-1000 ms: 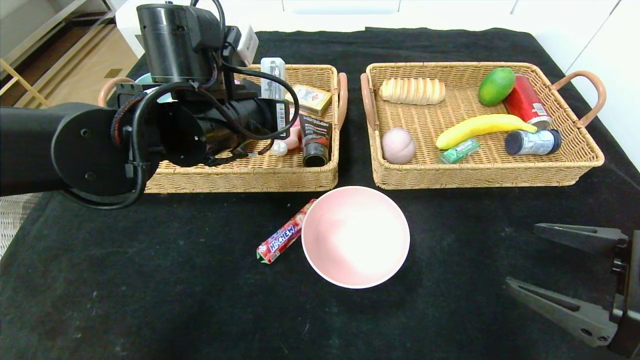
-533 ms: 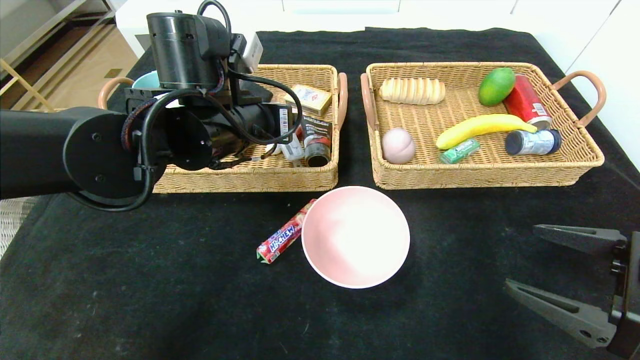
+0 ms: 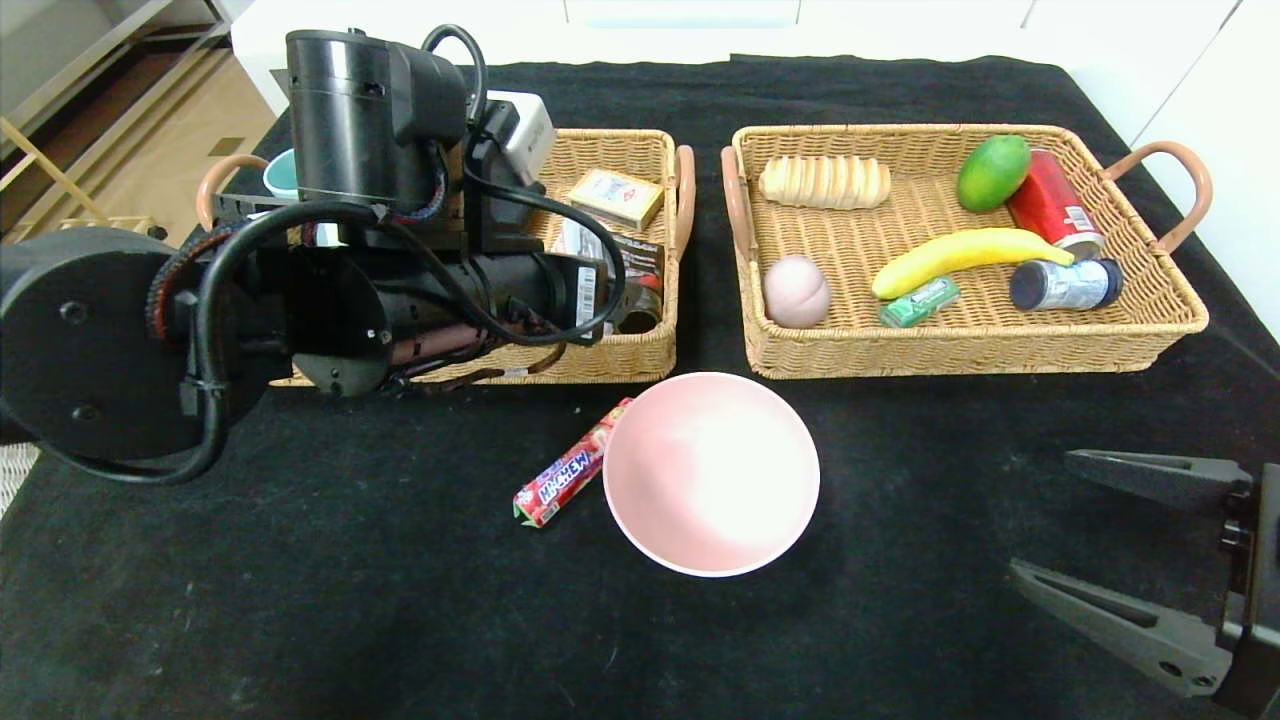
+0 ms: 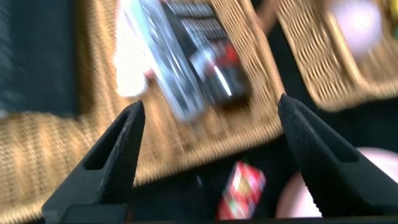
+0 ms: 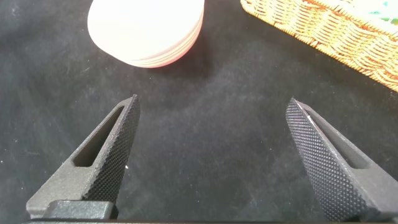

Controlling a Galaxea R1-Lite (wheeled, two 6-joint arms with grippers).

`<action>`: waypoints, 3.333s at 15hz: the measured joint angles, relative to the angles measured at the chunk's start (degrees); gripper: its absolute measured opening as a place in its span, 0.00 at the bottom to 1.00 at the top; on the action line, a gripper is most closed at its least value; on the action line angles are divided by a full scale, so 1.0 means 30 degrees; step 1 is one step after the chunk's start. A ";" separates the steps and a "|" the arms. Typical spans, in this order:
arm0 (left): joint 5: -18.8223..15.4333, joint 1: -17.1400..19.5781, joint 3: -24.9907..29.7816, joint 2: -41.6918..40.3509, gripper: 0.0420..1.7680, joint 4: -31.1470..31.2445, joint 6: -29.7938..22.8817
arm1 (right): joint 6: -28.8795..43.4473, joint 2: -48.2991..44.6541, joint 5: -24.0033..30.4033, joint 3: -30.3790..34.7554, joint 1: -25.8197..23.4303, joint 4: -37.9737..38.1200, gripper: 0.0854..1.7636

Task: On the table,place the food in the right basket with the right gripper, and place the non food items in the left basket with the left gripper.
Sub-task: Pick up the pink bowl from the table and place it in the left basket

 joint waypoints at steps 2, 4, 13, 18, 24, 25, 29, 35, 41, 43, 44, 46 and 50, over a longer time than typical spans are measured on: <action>0.0000 -0.0752 0.0378 -0.0605 0.90 0.1487 -0.0028 | 0.0000 0.0012 0.0008 0.0008 0.0012 0.0000 0.97; -0.0313 -0.1333 0.0719 -0.1093 0.92 0.2519 -0.0175 | 0.0000 0.0028 0.0008 0.0037 0.0012 0.0000 0.97; -0.0691 -0.2970 0.0699 -0.1471 0.95 0.7554 -0.1625 | 0.0000 0.0167 0.0000 0.0085 0.0045 0.0000 0.97; -0.0691 -0.3710 0.0569 -0.0553 0.96 0.7574 -0.1654 | 0.0000 0.0232 0.0000 0.0085 0.0045 0.0000 0.97; -0.0662 -0.3795 0.0642 0.0309 0.96 0.7583 -0.2113 | 0.0008 0.0232 0.0000 0.0085 0.0037 0.0000 0.97; -0.0662 -0.3795 0.0618 0.0410 0.96 0.7554 -0.2198 | 0.0000 0.0232 -0.0008 0.0085 0.0037 0.0000 0.97; -0.0670 -0.3803 0.0581 0.0658 0.97 0.7501 -0.2206 | 0.0000 0.0232 -0.0008 0.0085 0.0037 0.0000 0.97; -0.0683 -0.3795 0.0597 0.0890 0.97 0.7379 -0.2190 | 0.0000 0.0223 -0.0008 0.0073 0.0037 0.0000 0.97; -0.0654 -0.3779 0.0707 0.0947 0.58 0.7351 -0.2235 | -0.0008 0.0240 0.0012 0.0114 0.0045 0.0000 0.97; -0.0654 -0.3767 0.0764 0.0971 0.46 0.7351 -0.2223 | -0.0016 0.0276 0.0008 0.0122 0.0028 0.0008 0.97; -0.0654 -0.3759 0.0845 0.0983 0.40 0.7351 -0.2223 | -0.0016 0.0313 0.0008 0.0122 0.0028 0.0008 0.97; -0.0699 -0.3747 0.0931 0.1012 0.07 0.7197 -0.2227 | -0.0008 0.0354 0.0012 0.0114 0.0012 -0.0008 0.97; -0.0719 -0.3694 0.1138 0.1008 0.07 0.7270 -0.2227 | -0.0008 0.0378 0.0008 0.0110 0.0028 0.0008 0.97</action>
